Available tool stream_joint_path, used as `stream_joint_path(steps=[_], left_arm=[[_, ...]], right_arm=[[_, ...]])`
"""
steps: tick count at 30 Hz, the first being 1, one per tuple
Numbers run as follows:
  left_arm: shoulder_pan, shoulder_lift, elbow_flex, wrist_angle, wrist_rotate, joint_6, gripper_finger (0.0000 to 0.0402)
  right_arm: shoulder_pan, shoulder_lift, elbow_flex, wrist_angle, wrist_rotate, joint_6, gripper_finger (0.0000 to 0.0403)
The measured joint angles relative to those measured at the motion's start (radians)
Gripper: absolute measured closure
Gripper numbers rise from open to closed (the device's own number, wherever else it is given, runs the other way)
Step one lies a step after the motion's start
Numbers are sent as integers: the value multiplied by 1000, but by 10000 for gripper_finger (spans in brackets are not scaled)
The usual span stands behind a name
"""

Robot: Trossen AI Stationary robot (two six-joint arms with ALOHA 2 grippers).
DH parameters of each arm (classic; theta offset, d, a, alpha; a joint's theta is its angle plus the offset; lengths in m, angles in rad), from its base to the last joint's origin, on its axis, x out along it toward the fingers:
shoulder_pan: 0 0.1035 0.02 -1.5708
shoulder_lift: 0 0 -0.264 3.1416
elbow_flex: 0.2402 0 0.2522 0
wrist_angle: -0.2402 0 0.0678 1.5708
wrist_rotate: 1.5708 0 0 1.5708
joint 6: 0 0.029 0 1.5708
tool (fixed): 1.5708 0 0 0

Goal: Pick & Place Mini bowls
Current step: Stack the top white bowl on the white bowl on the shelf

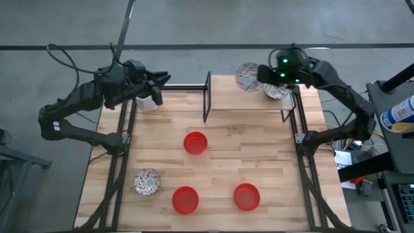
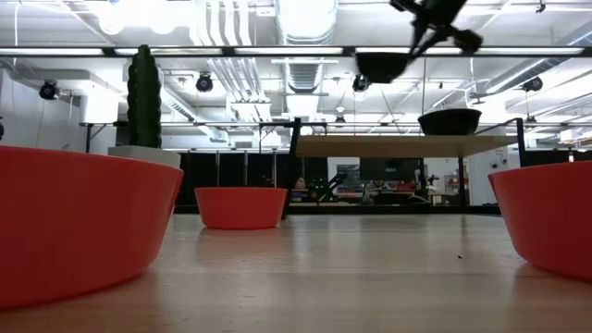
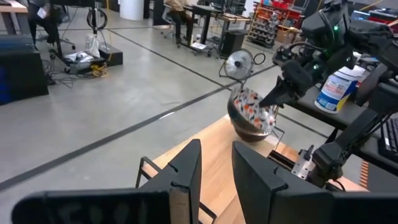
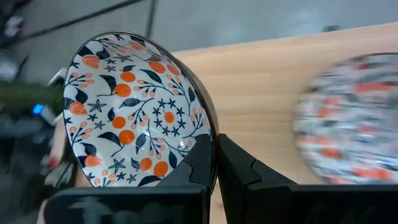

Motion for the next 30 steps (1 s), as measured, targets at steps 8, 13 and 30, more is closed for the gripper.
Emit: stream_joint_path(steps=[8,13,30], left_arm=[[0,0,0,0,21,-15,319],[0,0,0,0,48,-28,319],[0,-1,-1,-42,48,-52,319]], right_arm=[[-89,-73,-1,-92,47,61,394],[-124,-78,-2,-152,47,66,394],[-239,-75,-51,-206,40,91,394]])
